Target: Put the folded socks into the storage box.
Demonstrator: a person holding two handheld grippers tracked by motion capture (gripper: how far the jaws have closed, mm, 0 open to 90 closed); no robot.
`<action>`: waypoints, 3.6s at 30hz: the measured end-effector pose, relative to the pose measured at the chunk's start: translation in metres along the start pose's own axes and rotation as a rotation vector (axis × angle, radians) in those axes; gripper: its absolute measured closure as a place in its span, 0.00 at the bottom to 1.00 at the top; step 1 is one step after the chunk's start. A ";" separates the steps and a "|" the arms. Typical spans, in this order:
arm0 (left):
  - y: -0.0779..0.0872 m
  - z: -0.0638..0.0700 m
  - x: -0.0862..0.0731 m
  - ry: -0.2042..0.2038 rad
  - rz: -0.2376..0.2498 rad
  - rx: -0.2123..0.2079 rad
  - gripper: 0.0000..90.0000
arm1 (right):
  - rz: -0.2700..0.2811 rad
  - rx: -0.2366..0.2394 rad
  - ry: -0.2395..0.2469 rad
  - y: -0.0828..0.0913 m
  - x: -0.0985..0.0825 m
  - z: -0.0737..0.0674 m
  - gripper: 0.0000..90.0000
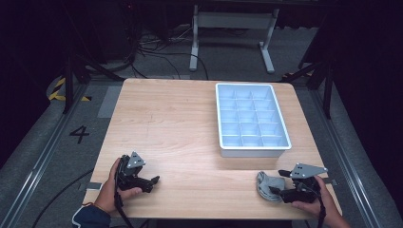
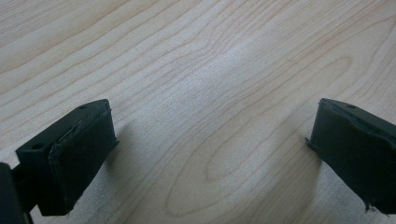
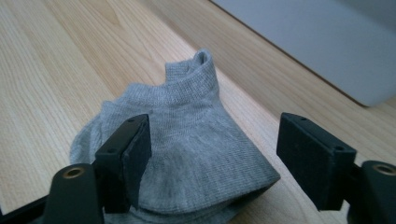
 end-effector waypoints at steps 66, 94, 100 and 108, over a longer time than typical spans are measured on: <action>0.000 0.000 0.000 0.000 0.000 0.000 0.01 | 0.029 0.094 0.062 0.013 -0.002 -0.010 0.79; 0.000 0.000 0.000 0.000 0.000 0.000 0.01 | 0.091 0.052 0.052 0.036 -0.001 0.001 0.78; 0.000 0.000 0.000 0.000 0.000 0.000 0.01 | 0.115 0.046 0.047 0.044 0.000 0.004 0.78; 0.000 0.000 0.000 0.000 0.000 0.000 0.01 | 0.146 0.027 0.057 0.059 0.003 0.007 0.78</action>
Point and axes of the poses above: each handheld gripper's, and its own axes: y roughly backward along the jaws, x roughly out of its top, z roughly to its right, the point moved 5 cm from there along -y, roughly forward along the jaws, and after that the axes turned 9 degrees about x, right-handed, at the moved point
